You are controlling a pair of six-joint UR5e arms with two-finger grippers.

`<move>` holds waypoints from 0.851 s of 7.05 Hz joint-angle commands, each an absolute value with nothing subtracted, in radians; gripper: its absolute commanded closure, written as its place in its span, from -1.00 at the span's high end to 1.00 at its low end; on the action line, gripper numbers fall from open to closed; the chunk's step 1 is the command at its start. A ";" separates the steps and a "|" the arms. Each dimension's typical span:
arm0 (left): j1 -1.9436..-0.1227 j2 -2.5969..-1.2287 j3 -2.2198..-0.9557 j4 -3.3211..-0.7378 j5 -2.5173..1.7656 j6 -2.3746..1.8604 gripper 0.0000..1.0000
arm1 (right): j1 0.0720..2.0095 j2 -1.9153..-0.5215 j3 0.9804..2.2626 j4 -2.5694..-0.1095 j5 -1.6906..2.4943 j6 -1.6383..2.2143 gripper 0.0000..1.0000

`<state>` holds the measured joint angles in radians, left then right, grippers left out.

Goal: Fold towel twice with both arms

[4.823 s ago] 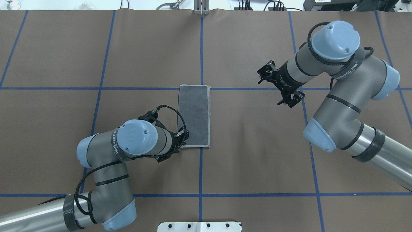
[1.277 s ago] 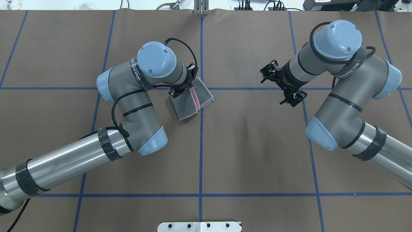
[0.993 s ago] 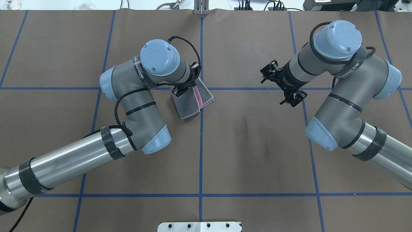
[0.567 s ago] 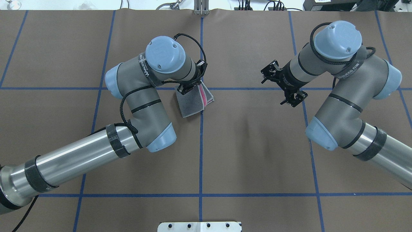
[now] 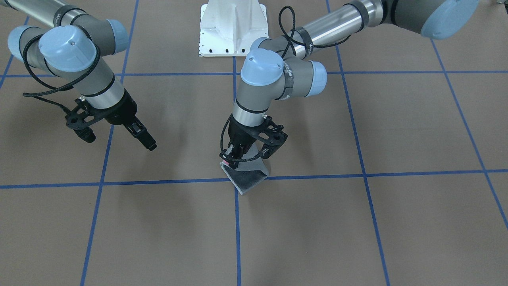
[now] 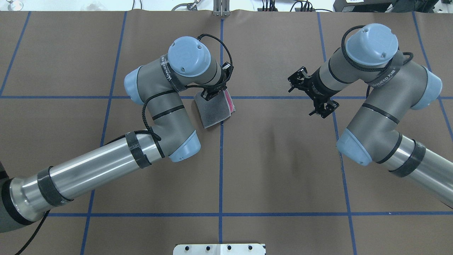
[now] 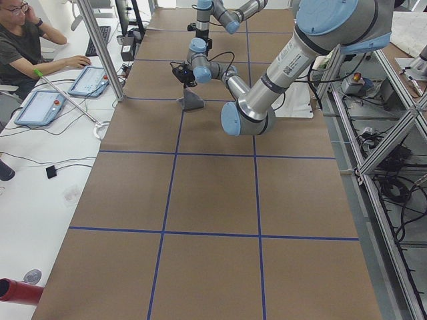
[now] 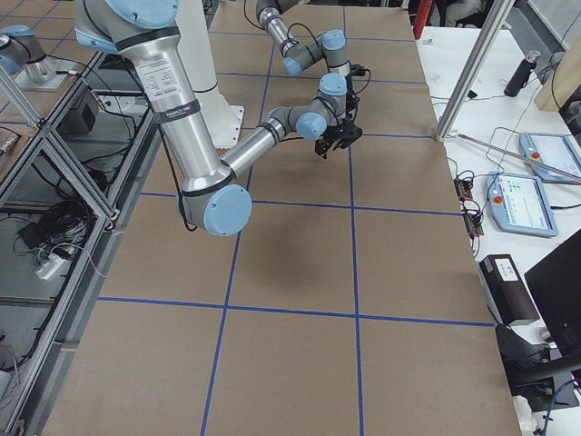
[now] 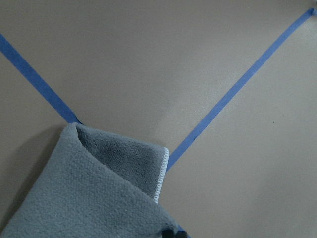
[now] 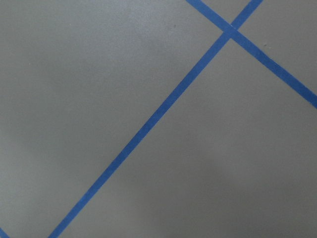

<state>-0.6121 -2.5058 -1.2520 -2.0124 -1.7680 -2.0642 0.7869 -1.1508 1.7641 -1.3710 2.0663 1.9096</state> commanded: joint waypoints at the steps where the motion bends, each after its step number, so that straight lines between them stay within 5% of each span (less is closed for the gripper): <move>1: -0.620 -2.513 -1.195 -2.069 -1.767 -2.065 -1.00 | 0.785 -1.154 1.761 -1.368 2.065 1.910 1.00; 5: -0.629 -2.513 -1.134 -2.135 -1.767 -2.063 -1.00 | 0.778 -1.152 1.752 -1.362 2.060 1.911 1.00; 6: -0.629 -2.513 -1.111 -2.175 -1.767 -2.063 -0.51 | 0.776 -1.152 1.752 -1.362 2.060 1.911 1.00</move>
